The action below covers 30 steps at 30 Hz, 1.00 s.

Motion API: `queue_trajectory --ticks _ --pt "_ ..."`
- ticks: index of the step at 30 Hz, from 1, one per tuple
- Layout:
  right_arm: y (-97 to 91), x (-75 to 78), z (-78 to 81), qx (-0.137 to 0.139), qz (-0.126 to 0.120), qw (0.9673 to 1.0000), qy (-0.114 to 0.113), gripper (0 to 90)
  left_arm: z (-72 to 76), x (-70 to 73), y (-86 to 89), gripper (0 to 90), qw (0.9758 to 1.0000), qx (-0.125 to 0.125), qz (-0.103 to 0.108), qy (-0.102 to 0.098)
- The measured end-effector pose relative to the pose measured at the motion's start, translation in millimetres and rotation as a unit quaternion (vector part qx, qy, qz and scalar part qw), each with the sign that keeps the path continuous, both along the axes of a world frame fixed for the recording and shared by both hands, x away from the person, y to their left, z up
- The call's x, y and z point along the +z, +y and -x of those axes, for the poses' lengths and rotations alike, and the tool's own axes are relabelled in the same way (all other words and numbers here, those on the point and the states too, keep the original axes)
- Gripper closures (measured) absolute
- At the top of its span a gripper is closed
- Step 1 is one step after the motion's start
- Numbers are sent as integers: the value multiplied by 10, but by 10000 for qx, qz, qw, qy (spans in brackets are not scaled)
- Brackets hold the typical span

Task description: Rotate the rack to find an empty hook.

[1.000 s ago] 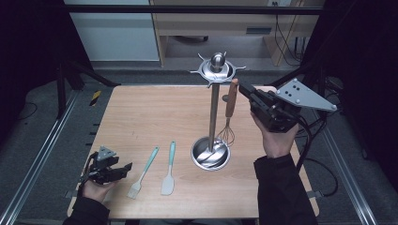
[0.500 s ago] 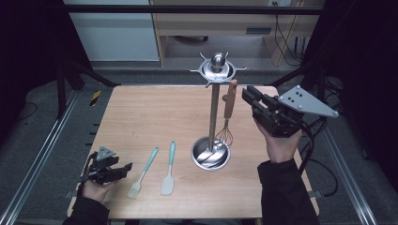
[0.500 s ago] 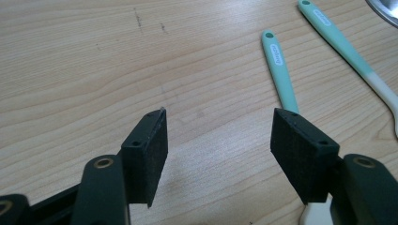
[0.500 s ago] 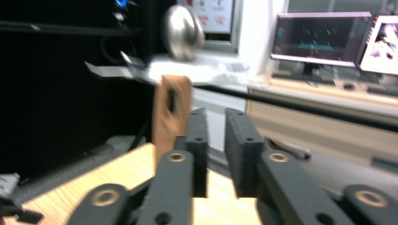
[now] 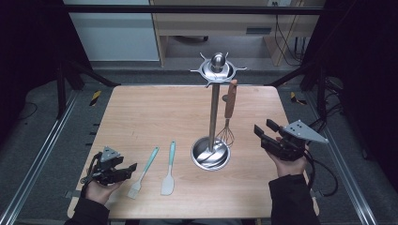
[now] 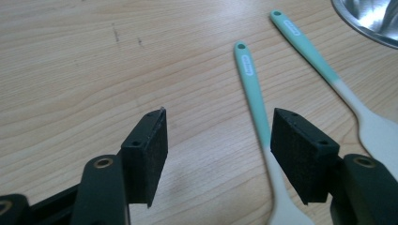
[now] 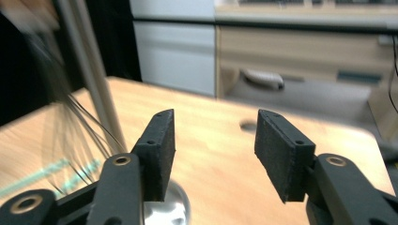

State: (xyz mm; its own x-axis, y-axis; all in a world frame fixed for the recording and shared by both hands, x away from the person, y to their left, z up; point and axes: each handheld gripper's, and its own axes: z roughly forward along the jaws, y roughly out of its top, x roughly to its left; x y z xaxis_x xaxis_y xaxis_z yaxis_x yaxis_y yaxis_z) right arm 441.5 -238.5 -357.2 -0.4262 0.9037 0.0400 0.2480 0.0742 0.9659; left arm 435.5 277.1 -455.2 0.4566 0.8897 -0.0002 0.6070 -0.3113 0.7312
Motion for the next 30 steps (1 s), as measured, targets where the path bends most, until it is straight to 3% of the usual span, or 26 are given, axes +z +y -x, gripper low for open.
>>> queue_trajectory --ticks 8,13,22,30 --pt "-137 -538 9 -200 335 9983 427 417 37 46 -158 399 9998 -193 -17 -65" --pt "-181 -775 -11 -263 484 9958 737 412 21 71 -268 395 9993 -369 9 -15" --pt "-215 -837 38 -309 600 9940 866 411 -29 169 -506 384 9985 -532 100 -59" --pt "-231 -889 126 -187 716 9918 1042 415 -92 230 -770 390 9976 -662 194 -72"
